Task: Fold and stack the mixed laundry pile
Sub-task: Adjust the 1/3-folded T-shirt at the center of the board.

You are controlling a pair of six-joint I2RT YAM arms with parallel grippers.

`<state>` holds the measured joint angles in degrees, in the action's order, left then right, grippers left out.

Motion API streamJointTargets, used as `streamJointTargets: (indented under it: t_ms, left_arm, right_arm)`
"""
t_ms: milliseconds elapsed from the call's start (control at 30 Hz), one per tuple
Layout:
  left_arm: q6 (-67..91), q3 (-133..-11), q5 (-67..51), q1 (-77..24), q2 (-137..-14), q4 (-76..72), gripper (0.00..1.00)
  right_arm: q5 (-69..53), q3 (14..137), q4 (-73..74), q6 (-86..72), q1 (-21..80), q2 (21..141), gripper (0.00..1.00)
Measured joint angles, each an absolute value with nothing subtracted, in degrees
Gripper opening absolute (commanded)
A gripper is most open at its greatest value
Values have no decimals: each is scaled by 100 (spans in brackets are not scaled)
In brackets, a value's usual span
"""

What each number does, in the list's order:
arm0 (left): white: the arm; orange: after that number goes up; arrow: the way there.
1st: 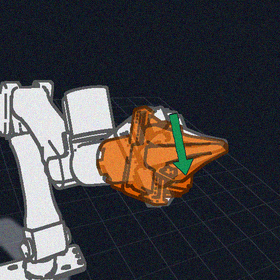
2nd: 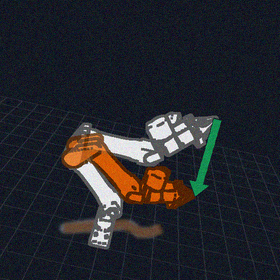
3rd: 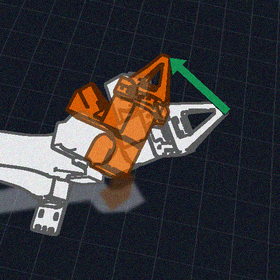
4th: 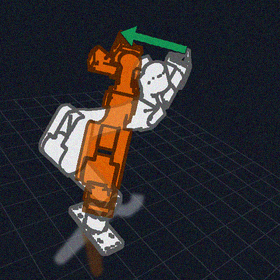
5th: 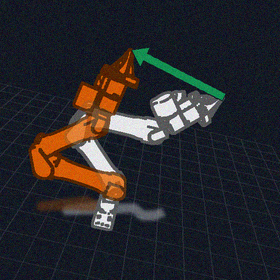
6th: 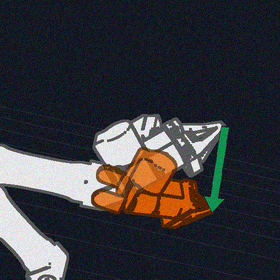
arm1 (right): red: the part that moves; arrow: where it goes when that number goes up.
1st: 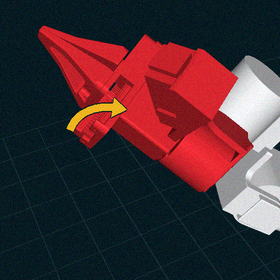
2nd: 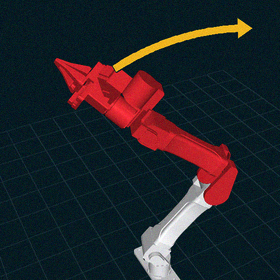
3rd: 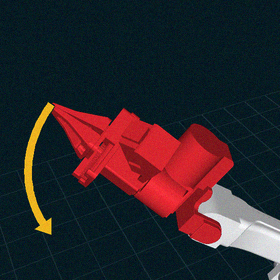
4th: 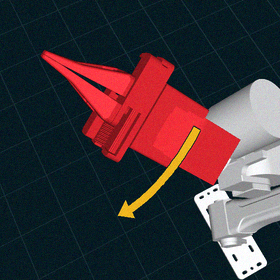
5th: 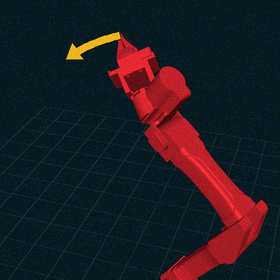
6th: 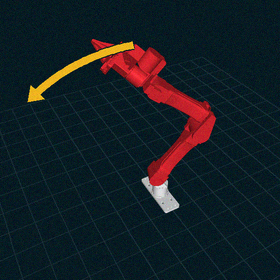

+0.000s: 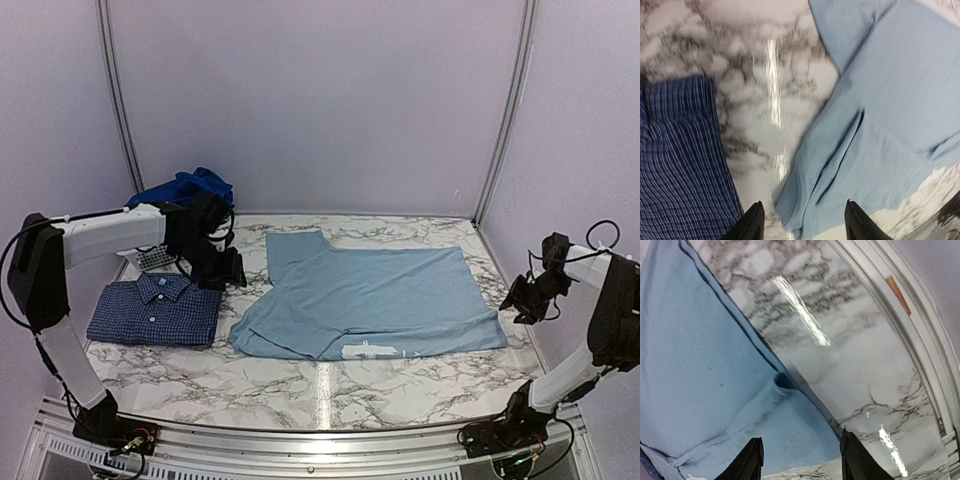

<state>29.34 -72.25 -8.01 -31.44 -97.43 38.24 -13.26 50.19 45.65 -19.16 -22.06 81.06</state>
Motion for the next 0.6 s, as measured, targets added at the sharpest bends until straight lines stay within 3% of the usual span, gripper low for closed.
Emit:
streamJointTargets:
  t_ms: [233, 433, 600]
  left_arm:
    - [2735, -9542, -727, -2825, -11410, 3581, 45]
    - [2685, -10602, -657, -2915, -12742, 3542, 48]
    - [2687, -10805, -375, -3028, -13242, 3566, 48]
  right_arm:
    - [-1938, 5450, 4246, -1769, -1540, 7968, 49]
    - [-2318, 5345, 4003, -1798, -749, 8042, 47]
    - [-2443, 5225, 3780, -1820, -322, 8289, 46]
